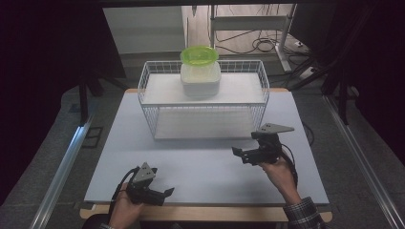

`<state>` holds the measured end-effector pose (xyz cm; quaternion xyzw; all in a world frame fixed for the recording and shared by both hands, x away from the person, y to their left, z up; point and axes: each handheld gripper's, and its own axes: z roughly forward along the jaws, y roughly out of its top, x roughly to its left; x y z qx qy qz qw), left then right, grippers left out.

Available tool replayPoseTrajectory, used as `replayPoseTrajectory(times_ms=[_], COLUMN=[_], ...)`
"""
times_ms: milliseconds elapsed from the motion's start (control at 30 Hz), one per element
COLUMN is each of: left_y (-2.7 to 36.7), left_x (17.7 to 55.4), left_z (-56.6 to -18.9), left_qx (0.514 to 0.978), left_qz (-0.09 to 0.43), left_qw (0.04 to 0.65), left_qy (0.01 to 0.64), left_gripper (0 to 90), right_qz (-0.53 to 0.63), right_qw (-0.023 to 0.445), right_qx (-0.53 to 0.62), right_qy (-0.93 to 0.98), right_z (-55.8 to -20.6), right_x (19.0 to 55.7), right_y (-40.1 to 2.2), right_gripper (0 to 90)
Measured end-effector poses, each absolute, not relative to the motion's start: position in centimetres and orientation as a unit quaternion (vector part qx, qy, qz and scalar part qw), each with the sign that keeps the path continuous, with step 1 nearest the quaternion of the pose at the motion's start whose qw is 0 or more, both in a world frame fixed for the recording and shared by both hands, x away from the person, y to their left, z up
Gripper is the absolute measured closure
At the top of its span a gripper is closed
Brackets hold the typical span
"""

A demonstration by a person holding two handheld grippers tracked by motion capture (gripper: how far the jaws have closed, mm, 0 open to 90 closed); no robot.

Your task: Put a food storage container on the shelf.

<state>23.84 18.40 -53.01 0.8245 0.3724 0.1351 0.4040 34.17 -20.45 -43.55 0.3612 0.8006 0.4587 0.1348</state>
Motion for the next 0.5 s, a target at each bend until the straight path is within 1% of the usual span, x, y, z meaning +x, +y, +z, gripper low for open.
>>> replayPoseTrajectory(times_ms=[133,500], left_y=[18.5,18.4], left_x=[23.9,24.0], left_z=[-53.1,-53.2], left_qx=[0.825,0.826], left_qz=[0.135,0.128], left_qw=[0.403,0.408], left_qy=[0.372,0.368], left_gripper=[2.9,2.3], right_qz=[0.447,0.419], right_qw=[0.143,0.136], right_qx=[0.372,0.382], right_qy=[0.801,0.812], right_z=[-45.0,-48.7], right_x=[33.5,31.2], right_y=[-21.1,-22.4], right_gripper=[1.5,0.9])
